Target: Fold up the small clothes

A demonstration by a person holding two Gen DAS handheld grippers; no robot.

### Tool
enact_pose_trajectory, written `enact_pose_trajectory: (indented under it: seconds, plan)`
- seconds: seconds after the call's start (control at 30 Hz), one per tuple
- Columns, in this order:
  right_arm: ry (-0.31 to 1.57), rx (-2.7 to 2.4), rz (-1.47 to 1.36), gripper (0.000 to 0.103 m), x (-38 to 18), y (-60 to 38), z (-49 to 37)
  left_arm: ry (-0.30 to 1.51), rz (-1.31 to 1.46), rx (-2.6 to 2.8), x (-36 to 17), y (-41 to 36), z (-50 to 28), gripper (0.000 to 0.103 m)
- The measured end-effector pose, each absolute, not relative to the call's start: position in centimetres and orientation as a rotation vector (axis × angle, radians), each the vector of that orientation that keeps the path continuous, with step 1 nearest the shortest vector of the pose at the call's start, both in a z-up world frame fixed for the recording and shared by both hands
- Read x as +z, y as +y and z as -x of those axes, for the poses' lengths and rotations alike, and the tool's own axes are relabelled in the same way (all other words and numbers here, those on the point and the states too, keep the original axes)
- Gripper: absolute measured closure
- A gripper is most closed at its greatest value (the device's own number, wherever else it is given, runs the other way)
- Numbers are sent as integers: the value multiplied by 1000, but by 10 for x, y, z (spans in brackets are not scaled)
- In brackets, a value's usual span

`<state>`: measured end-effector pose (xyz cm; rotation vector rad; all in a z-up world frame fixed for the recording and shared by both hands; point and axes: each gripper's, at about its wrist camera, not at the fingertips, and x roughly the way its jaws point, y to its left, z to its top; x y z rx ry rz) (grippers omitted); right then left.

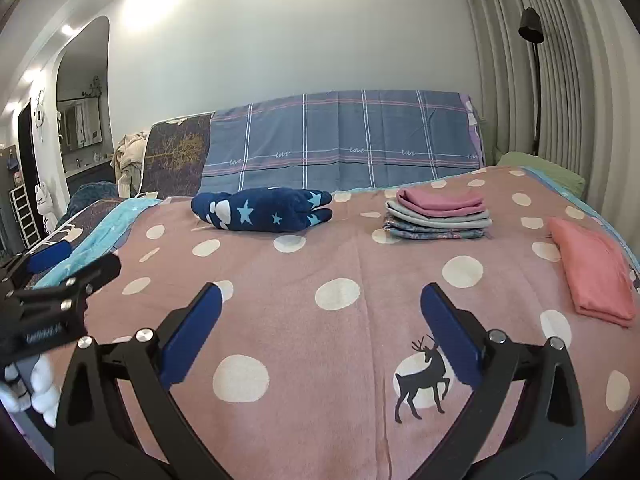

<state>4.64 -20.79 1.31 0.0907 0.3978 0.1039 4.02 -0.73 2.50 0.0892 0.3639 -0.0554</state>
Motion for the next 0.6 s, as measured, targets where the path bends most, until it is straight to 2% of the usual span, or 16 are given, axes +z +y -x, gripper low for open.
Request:
enact_pose_trajectory:
  seconds: [0.6]
  plan:
    - [400, 97, -105, 2, 20, -207, -26, 407, -49, -76, 17, -6, -27, 1]
